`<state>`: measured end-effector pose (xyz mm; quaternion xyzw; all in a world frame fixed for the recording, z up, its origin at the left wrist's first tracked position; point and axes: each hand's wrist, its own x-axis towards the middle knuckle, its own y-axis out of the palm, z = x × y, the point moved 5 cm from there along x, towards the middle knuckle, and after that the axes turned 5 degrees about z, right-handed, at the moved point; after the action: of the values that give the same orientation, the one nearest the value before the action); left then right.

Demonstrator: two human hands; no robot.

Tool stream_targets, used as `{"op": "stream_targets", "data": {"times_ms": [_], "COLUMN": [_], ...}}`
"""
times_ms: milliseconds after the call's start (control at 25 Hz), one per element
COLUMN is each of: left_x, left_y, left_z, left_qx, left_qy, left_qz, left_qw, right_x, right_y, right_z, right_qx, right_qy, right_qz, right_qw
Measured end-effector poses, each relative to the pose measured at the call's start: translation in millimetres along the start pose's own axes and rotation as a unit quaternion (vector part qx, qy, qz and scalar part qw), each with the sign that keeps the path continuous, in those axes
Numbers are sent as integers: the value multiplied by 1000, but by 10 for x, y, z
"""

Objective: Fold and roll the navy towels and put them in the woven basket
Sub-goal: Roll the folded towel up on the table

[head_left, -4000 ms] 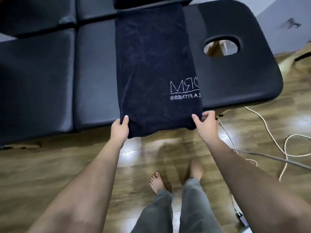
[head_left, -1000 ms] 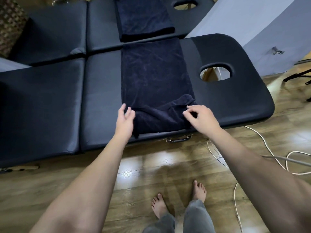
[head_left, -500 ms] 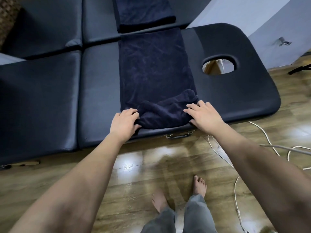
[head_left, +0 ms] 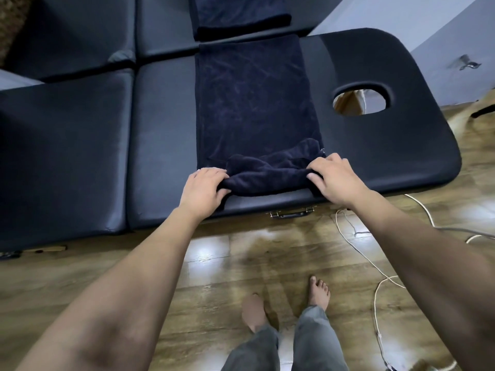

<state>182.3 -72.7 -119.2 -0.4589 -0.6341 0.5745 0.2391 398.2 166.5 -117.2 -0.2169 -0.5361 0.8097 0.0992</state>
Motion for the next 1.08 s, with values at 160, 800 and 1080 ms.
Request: {"op": "stream_targets", "data": {"times_ms": [160, 800, 1080], "left_x": [54, 678, 718], "left_y": [-66, -106, -123], "left_z": [74, 35, -19], "left_qx": [-31, 97, 127], "left_qy": [-20, -89, -123], "left_qz": [25, 48, 23], "left_qw": [999, 990, 984], "right_x": [48, 341, 268], "right_y": [-2, 56, 163], "right_z": [-1, 264, 438], "right_qx": [65, -174, -233], "right_qy": [55, 71, 0], "right_qz": [19, -173, -177], "right_qw": [996, 967, 956]}}
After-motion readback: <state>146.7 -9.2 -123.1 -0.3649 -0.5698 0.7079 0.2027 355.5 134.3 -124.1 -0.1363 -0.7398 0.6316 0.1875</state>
